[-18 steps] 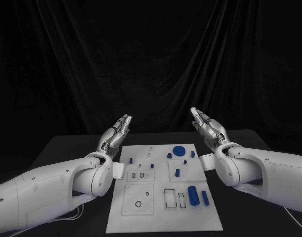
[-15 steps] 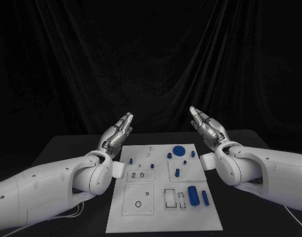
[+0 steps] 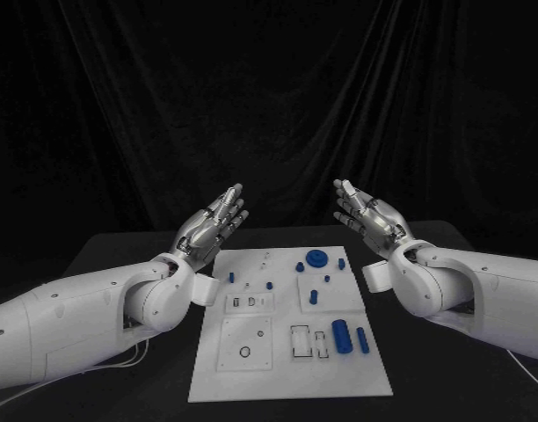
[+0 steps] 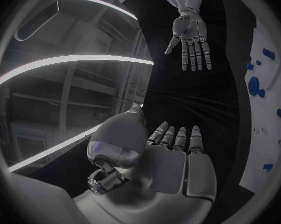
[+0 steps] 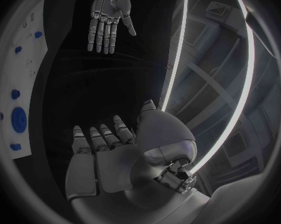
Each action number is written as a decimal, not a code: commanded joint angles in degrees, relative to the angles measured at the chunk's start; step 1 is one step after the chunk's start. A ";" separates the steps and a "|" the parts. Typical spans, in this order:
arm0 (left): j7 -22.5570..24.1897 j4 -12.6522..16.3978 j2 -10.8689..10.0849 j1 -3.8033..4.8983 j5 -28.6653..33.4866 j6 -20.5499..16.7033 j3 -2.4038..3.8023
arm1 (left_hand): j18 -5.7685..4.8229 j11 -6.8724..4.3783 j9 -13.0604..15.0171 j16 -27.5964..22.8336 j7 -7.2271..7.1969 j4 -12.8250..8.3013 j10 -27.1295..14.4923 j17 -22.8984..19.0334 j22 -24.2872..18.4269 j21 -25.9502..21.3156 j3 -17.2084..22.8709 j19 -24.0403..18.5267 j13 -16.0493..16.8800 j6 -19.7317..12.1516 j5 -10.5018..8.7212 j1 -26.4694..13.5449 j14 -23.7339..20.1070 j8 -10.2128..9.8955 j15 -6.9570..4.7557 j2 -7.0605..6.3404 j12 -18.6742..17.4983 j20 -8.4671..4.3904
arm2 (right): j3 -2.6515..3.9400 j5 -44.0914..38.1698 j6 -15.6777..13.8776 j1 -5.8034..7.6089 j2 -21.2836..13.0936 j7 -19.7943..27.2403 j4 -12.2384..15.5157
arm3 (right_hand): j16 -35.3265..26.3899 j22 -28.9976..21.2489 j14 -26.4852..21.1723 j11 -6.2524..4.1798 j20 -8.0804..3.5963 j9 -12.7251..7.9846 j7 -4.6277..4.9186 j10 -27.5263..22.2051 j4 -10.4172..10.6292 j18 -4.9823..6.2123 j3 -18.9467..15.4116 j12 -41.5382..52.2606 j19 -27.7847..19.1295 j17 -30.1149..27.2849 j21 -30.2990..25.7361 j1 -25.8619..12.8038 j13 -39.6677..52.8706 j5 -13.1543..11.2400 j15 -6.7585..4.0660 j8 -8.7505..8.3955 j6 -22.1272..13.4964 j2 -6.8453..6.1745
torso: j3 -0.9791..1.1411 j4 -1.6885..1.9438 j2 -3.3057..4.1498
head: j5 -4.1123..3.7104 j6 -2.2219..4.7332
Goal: Assemble the parts on the task board
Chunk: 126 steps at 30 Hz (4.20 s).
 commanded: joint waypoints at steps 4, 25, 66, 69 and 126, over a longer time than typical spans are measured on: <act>2.45 -0.16 -0.19 0.22 0.66 7.16 0.07 | 0.30 0.26 0.08 -0.21 0.21 0.07 0.11 -0.06 -0.08 -0.20 -0.32 0.05 -0.07 0.81 0.62 1.84 -0.02 0.24 1.93 -0.02 -0.38 1.47 | 0.04 0.02 3.78 0.51 -0.77 0.47 0.58 | 7.68 3.48 15.31 1.71 -0.08 0.43 0.81 4.76 -0.06 -1.90 0.23 8.64 15.45 3.64 7.10 4.92 1.09 0.86 2.68 0.89 4.72 -2.67 | 0.02 -0.03 -0.04 | 0.12 -1.16; 3.92 4.62 -8.66 3.64 -7.15 4.81 0.06 | 1.88 5.10 0.99 2.34 4.68 0.07 5.29 0.87 2.57 4.76 -0.46 6.31 1.22 9.21 13.05 12.64 2.99 2.04 9.01 -0.59 2.72 9.49 | 0.04 -65.57 2.84 13.83 -1.00 -18.17 0.56 | 65.19 34.75 79.35 -2.24 -12.47 5.40 1.86 47.68 -4.47 -0.54 4.67 20.12 73.07 43.00 55.01 28.45 2.72 2.41 -11.14 5.87 37.77 -6.48 | 0.04 -0.11 1.67 | 1.57 -5.96; 3.56 7.57 -11.74 8.67 -8.47 5.37 0.03 | -1.88 6.87 1.25 3.89 6.39 0.13 7.10 1.35 2.94 6.78 -0.79 9.14 1.42 12.60 16.37 15.40 6.64 2.27 12.31 -0.23 3.54 9.68 | 0.05 -102.60 8.48 9.65 10.09 -30.13 -13.53 | 72.97 53.43 81.67 -4.12 -13.70 6.26 3.26 54.28 -0.61 -2.11 13.98 13.04 72.02 56.07 68.12 23.35 7.39 -3.18 -12.56 0.90 38.03 -16.84 | -0.93 2.47 10.72 | -1.55 0.54; 3.55 7.41 -11.68 8.67 -8.47 5.46 0.03 | -1.85 6.92 1.26 3.89 6.42 0.13 7.14 1.35 2.92 6.76 -0.78 9.10 1.43 12.67 16.39 15.43 6.64 2.28 12.33 -0.23 3.56 9.74 | 0.05 -102.60 8.57 8.94 10.61 -29.89 -14.38 | 73.05 53.69 81.65 -4.06 -13.65 6.34 3.16 53.64 -0.87 -2.12 15.08 13.48 71.97 56.23 68.15 23.32 8.00 -1.86 -12.52 0.88 37.86 -17.05 | -0.88 2.55 10.70 | -1.67 0.43; 2.40 6.99 -11.45 8.66 -8.47 6.60 0.02 | -1.13 7.56 1.51 3.94 7.11 0.08 7.44 1.41 2.80 6.77 -0.38 9.04 1.47 15.08 17.27 16.32 6.92 2.81 12.56 -0.21 3.68 10.65 | 0.06 -101.50 5.66 5.69 12.95 -24.65 -19.42 | 70.47 53.36 79.26 -4.23 -13.59 10.72 2.29 53.18 -3.91 -1.52 31.02 15.92 69.39 52.42 64.94 25.46 11.69 20.35 -12.52 3.77 42.54 -21.78 | -0.90 2.58 10.09 | -1.42 -2.73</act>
